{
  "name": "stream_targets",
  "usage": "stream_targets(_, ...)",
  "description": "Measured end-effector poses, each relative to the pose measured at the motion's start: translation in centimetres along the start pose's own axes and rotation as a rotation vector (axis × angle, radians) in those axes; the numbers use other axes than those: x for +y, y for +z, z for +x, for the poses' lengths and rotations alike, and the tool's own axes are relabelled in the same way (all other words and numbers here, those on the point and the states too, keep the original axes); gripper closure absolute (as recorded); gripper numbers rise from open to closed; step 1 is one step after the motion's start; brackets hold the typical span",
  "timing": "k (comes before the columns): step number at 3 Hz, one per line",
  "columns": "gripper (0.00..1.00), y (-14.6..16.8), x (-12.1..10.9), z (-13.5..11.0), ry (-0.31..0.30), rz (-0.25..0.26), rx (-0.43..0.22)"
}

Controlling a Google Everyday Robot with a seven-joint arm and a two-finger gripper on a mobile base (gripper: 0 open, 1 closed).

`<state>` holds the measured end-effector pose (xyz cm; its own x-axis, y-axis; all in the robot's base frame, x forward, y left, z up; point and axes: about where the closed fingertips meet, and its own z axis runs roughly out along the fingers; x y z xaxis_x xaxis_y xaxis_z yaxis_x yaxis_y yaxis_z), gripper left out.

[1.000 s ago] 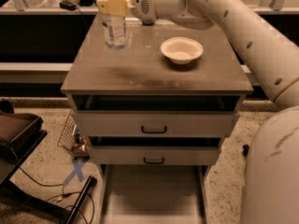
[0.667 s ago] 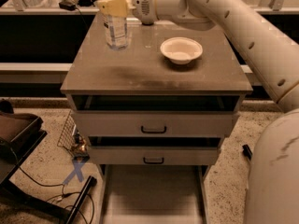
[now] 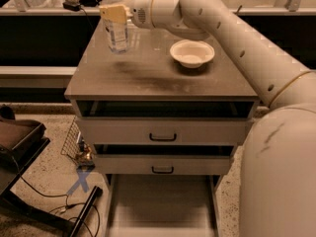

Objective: Pick blue plastic bottle from bottom drawer and place on counter

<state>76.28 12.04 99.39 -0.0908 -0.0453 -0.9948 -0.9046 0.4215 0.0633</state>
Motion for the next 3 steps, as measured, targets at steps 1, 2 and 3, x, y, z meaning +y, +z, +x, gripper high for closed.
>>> stream_targets(1,1.00,2.3,-2.1,1.3,-0.008,0.010,-0.001)
stream_targets(2,1.00,4.0,-3.2,2.5,-0.008,0.008,0.014)
stream_targets(3,1.00,5.2,-3.6,3.6,-0.002,0.009,0.029)
